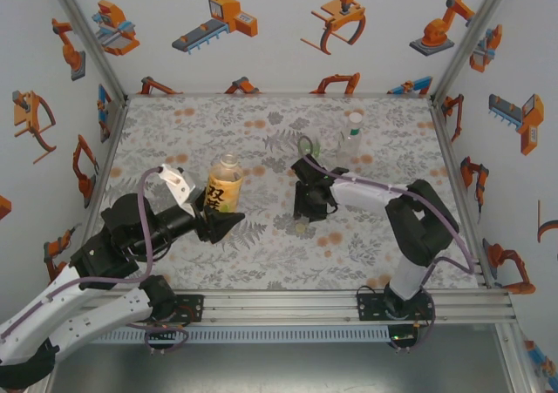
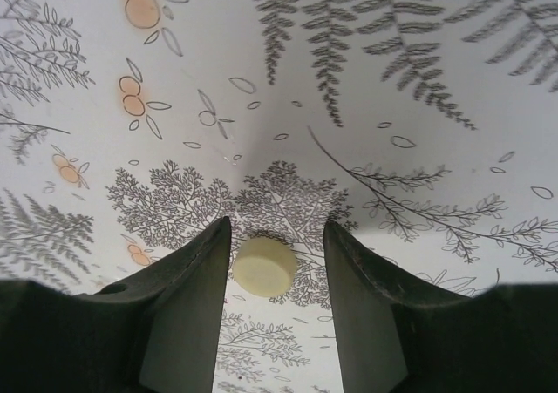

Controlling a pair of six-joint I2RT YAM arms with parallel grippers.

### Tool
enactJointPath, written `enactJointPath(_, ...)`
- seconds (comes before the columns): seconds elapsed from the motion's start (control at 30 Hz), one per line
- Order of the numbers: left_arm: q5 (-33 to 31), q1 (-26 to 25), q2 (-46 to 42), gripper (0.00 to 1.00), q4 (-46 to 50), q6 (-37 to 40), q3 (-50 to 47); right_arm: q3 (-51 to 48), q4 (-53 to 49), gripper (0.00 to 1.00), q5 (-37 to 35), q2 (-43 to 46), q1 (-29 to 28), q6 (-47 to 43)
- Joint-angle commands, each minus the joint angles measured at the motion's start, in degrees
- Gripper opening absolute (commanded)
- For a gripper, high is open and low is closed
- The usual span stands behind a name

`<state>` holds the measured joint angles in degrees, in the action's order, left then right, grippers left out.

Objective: Screw on the bottle caps

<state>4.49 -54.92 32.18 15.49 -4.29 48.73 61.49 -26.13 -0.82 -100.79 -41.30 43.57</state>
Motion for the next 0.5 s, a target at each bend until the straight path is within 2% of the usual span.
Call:
enactJointPath(0.0,0.18,0.34,-0.55,0.00,-0.66,-1.07,1.46,4.19,-9.95,0.46,-5.47,-2.39,-2.64,-4.51)
enactJointPath(0.47,0.65,0.34,-0.20,0.00,-1.16,-1.25,0.73,6.62,-12.35,0.41,-6.43,-4.14,-6.73,-4.66)
